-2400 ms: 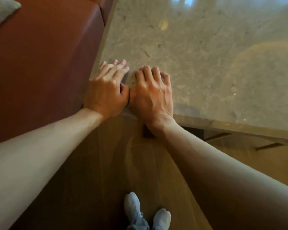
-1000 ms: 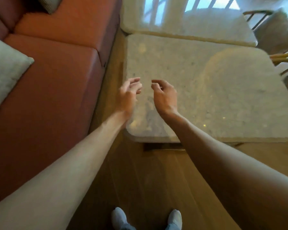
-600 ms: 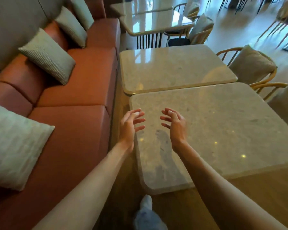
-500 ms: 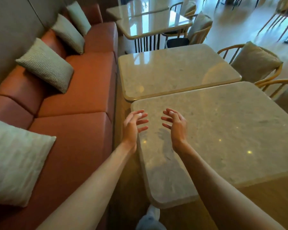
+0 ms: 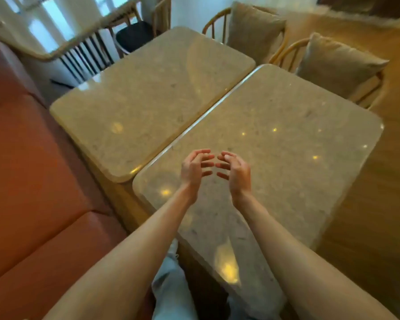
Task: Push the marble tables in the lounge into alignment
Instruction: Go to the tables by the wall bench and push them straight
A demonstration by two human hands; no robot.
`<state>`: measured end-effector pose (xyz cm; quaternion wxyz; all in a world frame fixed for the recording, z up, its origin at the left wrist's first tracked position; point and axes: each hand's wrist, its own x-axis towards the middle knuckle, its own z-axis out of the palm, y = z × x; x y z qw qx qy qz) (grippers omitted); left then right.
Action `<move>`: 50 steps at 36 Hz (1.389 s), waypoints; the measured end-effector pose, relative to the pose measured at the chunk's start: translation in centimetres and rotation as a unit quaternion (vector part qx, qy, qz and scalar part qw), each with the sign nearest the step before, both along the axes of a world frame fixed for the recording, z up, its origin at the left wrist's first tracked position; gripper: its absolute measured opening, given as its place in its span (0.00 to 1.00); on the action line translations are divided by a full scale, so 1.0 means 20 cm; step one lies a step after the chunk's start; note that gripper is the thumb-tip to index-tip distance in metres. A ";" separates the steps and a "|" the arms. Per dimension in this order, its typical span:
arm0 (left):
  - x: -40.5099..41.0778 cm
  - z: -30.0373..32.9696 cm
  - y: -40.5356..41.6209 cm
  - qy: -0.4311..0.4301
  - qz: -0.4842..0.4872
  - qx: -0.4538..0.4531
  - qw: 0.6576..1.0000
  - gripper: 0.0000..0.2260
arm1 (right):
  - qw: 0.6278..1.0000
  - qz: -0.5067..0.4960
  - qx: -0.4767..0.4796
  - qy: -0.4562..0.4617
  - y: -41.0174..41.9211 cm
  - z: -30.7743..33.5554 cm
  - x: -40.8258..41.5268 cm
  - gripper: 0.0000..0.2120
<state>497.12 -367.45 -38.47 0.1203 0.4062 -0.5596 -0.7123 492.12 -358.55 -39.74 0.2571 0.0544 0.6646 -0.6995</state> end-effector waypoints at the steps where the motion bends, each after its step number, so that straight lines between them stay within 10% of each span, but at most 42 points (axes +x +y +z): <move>1: -0.02 -0.05 -0.03 -0.004 -0.027 0.015 1.000 0.13 | 0.999 -0.032 0.008 -0.005 0.01 -0.04 -0.01 0.09; 14: 0.29 -0.36 -0.31 -0.143 -0.310 0.002 0.940 0.09 | 0.929 -0.288 0.087 -0.217 0.05 -0.38 0.63 0.08; 27: 0.74 -0.67 -0.40 -0.330 -0.171 0.204 0.906 0.27 | 0.822 -0.407 -0.019 -0.399 0.02 -0.71 1.17 0.23; 36: 0.69 -0.81 -0.51 -0.166 -0.011 0.438 0.883 0.36 | 0.750 -0.544 -0.214 -0.309 0.00 -0.83 1.10 0.28; 50: 0.78 -0.85 -0.59 -0.102 -0.040 0.455 0.884 0.28 | 0.779 -0.551 -0.143 -0.265 -0.06 -0.86 1.13 0.31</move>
